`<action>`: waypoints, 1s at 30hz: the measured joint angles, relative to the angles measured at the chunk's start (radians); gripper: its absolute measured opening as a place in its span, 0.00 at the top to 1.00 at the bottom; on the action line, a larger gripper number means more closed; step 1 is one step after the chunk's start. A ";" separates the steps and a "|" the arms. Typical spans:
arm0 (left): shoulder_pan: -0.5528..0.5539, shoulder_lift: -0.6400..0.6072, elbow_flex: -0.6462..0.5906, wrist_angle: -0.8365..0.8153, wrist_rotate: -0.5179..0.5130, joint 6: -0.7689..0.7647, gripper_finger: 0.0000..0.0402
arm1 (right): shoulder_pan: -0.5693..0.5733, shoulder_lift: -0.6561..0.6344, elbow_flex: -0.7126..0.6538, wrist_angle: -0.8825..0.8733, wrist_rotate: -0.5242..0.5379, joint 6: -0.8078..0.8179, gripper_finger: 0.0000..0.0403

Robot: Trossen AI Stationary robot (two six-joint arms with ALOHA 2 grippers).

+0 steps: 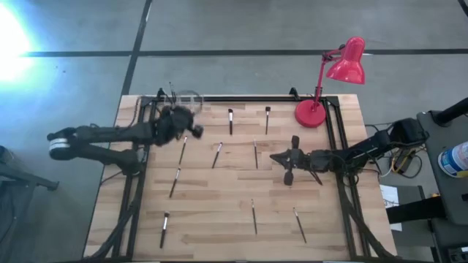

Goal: Pick & Place Makeup Brushes
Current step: Put the lip brush into the transparent organizer

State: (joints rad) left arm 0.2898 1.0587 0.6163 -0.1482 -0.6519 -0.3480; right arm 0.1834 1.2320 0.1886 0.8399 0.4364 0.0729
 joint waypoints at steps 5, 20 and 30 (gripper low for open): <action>-0.279 -0.002 0.000 -0.149 -0.068 -0.189 1.00 | 0.055 0.000 0.000 0.001 0.000 0.005 0.98; -0.454 0.094 0.000 -0.523 -0.017 -0.721 1.00 | 0.087 0.000 0.000 0.003 0.008 -0.045 0.98; -0.064 0.144 0.000 -0.467 0.167 -0.472 0.99 | 0.088 0.000 0.000 0.004 0.008 -0.034 0.98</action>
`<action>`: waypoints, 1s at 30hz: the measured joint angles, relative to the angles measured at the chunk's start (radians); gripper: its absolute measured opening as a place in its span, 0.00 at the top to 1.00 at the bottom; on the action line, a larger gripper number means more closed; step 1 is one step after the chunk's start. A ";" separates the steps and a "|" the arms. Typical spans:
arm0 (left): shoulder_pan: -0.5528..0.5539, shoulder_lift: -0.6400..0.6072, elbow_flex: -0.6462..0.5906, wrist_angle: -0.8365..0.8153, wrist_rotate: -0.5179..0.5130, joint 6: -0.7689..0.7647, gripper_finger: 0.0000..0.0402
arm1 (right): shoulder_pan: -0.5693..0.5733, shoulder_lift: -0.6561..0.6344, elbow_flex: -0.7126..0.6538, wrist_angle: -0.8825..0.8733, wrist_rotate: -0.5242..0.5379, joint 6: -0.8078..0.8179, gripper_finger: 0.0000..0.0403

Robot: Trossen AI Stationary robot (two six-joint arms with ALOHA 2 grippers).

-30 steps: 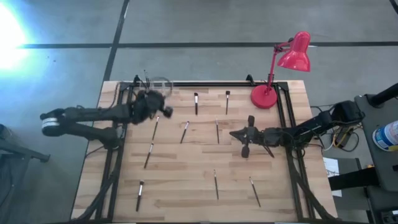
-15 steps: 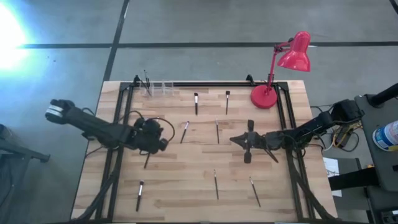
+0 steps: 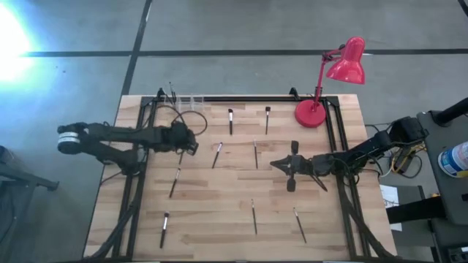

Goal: Pick & Place Makeup Brushes
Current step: Put the lip brush into the transparent organizer

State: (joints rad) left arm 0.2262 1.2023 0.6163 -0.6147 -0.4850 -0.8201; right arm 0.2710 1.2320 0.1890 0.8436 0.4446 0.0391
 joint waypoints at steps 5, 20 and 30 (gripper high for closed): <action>0.087 0.031 0.000 0.051 0.062 0.060 0.90 | 0.000 0.000 0.000 -0.001 0.000 0.011 0.98; 0.150 0.128 -0.083 0.230 0.103 0.106 0.79 | 0.006 0.000 0.000 -0.001 0.000 0.019 0.98; 0.165 0.148 -0.115 0.313 0.105 0.138 0.84 | 0.006 0.000 0.000 -0.001 0.000 0.021 0.98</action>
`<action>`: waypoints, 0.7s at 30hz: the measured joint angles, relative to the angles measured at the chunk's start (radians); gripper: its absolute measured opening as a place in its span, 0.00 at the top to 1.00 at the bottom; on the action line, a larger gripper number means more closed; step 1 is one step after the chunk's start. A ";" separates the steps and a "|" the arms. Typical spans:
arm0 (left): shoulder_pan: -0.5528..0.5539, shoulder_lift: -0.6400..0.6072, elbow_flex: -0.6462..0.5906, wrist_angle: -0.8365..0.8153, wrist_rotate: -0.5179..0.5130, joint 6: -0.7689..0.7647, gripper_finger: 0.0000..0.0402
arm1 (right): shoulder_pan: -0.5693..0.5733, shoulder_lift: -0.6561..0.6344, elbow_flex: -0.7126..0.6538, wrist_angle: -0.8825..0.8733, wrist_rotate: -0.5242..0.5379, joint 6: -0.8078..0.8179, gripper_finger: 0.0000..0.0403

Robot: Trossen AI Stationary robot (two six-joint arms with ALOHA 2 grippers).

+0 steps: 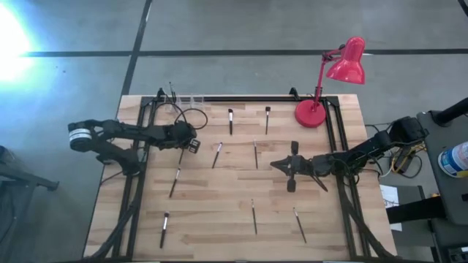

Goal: Pick & Place Makeup Brushes
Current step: Put the lip brush into the transparent organizer

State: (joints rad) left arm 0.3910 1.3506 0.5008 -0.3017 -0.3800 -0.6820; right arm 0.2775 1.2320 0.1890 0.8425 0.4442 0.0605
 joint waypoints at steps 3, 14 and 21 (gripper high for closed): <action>0.001 0.000 -0.004 0.006 0.001 0.007 0.92 | 0.000 0.000 0.000 0.000 0.000 0.000 0.98; 0.002 -0.037 0.024 -0.019 0.026 0.071 1.00 | 0.000 0.000 0.000 0.000 0.000 0.000 0.98; 0.001 -0.141 0.074 -0.006 0.007 0.099 1.00 | 0.000 0.000 0.000 0.000 0.000 0.011 0.98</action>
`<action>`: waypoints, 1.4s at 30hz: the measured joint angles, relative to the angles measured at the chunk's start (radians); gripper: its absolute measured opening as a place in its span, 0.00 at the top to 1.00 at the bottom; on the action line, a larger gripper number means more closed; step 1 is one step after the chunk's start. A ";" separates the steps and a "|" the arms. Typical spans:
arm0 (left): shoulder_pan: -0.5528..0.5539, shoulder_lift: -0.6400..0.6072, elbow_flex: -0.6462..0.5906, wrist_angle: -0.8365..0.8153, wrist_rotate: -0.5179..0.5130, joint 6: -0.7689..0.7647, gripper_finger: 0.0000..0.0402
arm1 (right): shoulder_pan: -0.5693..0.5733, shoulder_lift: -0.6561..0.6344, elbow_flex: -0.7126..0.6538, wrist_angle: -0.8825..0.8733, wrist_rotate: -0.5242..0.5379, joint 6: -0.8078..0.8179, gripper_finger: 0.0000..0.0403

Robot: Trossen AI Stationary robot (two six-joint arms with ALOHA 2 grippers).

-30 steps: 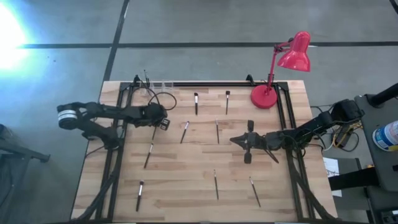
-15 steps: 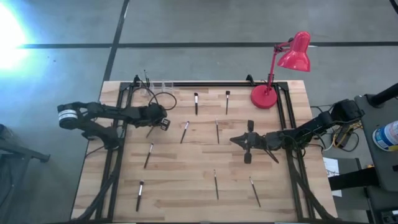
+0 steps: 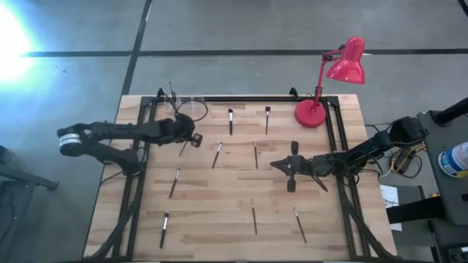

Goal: Pick & Place Makeup Brushes
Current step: Put the lip brush into the transparent organizer

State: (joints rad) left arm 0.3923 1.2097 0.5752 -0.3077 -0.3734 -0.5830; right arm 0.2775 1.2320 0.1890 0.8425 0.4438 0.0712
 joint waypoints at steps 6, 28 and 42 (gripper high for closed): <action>-0.017 -0.137 -0.001 0.003 -0.089 0.005 1.00 | 0.000 0.000 0.000 0.000 0.000 0.001 0.98; -0.028 0.159 0.023 0.068 0.046 0.044 0.81 | 0.000 0.000 0.000 0.002 0.000 -0.003 0.98; 0.046 0.358 0.141 0.080 -0.022 0.085 0.77 | 0.000 0.000 0.000 -0.001 0.000 0.001 0.98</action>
State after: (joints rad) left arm 0.4382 1.5674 0.7158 -0.2273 -0.3955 -0.4977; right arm 0.2774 1.2320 0.1890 0.8417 0.4438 0.0719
